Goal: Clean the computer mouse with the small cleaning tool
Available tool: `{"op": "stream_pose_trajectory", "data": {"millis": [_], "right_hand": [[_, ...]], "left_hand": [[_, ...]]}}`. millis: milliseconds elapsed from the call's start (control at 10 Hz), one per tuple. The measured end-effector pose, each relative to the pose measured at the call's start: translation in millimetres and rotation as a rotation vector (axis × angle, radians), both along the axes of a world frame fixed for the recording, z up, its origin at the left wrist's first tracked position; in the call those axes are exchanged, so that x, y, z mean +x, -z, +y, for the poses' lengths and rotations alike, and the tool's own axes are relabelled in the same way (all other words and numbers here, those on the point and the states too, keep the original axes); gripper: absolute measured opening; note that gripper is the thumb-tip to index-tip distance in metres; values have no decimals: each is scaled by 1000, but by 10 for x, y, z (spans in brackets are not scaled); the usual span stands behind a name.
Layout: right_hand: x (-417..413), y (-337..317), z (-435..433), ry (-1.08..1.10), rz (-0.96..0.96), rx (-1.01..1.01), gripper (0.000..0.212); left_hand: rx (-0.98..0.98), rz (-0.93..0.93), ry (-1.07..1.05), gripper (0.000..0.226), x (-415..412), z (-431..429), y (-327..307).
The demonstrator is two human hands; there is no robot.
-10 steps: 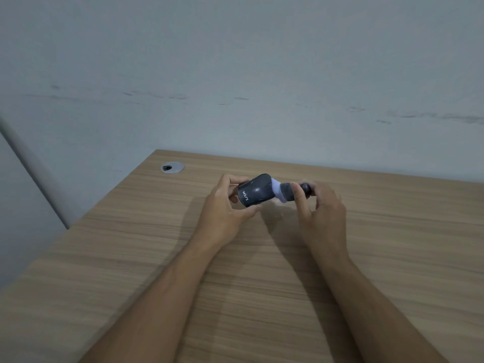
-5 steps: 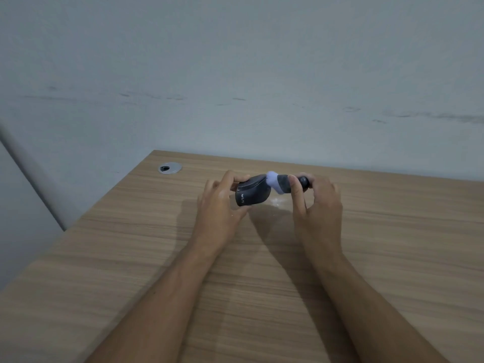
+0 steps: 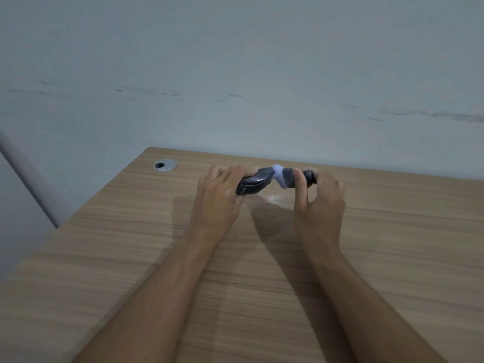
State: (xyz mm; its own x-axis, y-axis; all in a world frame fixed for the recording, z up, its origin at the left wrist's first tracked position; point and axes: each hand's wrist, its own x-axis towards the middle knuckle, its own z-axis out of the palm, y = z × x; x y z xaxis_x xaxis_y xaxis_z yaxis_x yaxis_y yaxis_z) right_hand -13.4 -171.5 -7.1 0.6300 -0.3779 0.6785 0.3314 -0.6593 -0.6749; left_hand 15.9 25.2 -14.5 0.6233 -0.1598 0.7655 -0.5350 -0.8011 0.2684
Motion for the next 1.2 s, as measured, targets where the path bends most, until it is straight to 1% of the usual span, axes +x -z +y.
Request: {"op": "stream_pose_trajectory", "data": {"millis": [100, 200, 300, 400, 500, 600, 700, 800, 900, 1000, 1100, 1200], "right_hand": [[-74, -60, 55, -56, -106, -48, 28], [-58, -41, 121, -79, -114, -142, 40], [88, 42, -3, -6, 2, -92, 34], [156, 113, -153, 6, 63, -85, 25], [135, 160, -197, 16, 78, -176, 22], [108, 208, -153, 65, 248, -325, 35], [92, 269, -90, 62, 438, -482, 38], [67, 345, -26, 2, 433, -548, 38], [55, 399, -14, -46, 439, -524, 44], [56, 395, -23, -55, 473, -504, 48], [39, 394, -9, -58, 426, -478, 62], [10, 423, -59, -16, 430, -429, 74]], "left_hand": [[-25, -22, -8, 63, 5, 1, 4], [-80, -17, -2, 56, 8, 34, 1], [-190, 78, 55, 53, -15, 62, 9], [-296, 246, 56, 60, -59, 54, 30], [-370, 382, 19, 59, -42, 35, 64], [-439, 486, -55, 59, -19, -48, 78], [-467, 567, -116, 63, -26, -154, 94], [-347, 594, -189, 66, -31, -218, 110], [-191, 615, -292, 78, -3, -246, 138], [-117, 642, -329, 86, 6, -247, 154], [-177, 661, -259, 72, -31, -214, 65], [-482, 679, -150, 71, -80, -44, 9]]}}
